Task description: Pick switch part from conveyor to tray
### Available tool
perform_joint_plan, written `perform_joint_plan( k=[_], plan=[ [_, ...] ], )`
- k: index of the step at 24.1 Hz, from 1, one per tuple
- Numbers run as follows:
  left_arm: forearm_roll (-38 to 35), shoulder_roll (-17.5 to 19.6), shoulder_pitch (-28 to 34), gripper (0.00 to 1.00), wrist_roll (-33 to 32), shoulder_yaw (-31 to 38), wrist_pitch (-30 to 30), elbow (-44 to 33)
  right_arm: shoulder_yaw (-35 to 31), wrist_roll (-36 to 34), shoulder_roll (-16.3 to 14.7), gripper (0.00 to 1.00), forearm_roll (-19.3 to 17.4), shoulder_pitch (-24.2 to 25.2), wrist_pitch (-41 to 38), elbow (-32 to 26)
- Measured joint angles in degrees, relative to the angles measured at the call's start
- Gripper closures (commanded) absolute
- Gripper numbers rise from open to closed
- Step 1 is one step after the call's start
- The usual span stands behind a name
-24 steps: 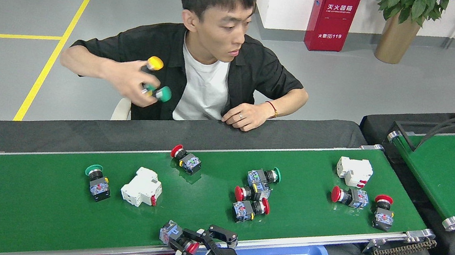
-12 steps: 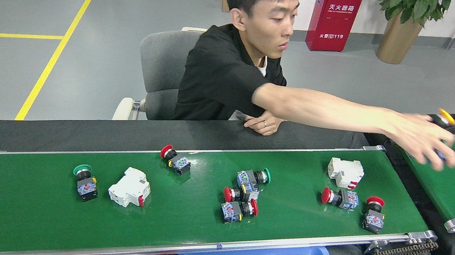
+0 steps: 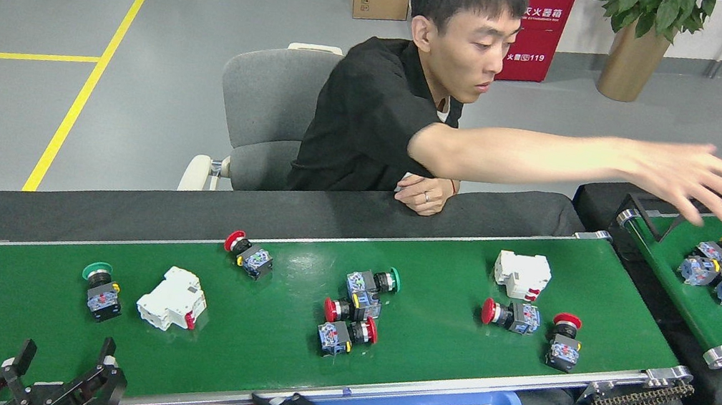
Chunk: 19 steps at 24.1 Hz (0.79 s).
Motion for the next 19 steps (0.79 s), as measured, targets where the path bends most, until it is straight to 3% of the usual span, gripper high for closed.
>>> perform_joint_plan(
  k=[5,7,13,17,19],
  plan=[
    [0.0,0.02,-4.84,0.01,-0.19,0.33,-0.15,6.7,-16.83,-2.82,0.02,0.0,-7.01,5.25,0.49,-0.01],
    [0.0,0.03,-6.41,0.01,-0.33,0.63,0.16,8.13,-20.34,-3.35,0.02,0.0,-7.64,6.61,0.55,-0.01],
    [0.0,0.04,-12.01,0.01,-0.05,3.48,0.64,15.9,-21.88,-3.56,0.6,0.0,-7.74,8.05,0.92,-0.01],
    [0.03,0.89,-15.87,0.01,0.08,5.84,1.41,21.47,-21.16,-3.74,3.48,0.0,-6.53,7.72,3.73,-0.01],
    [0.06,1.26,-16.45,0.16,0.39,6.61,1.77,22.8,-19.19,-3.76,4.92,0.0,-4.22,6.17,6.66,0.0]
  ],
)
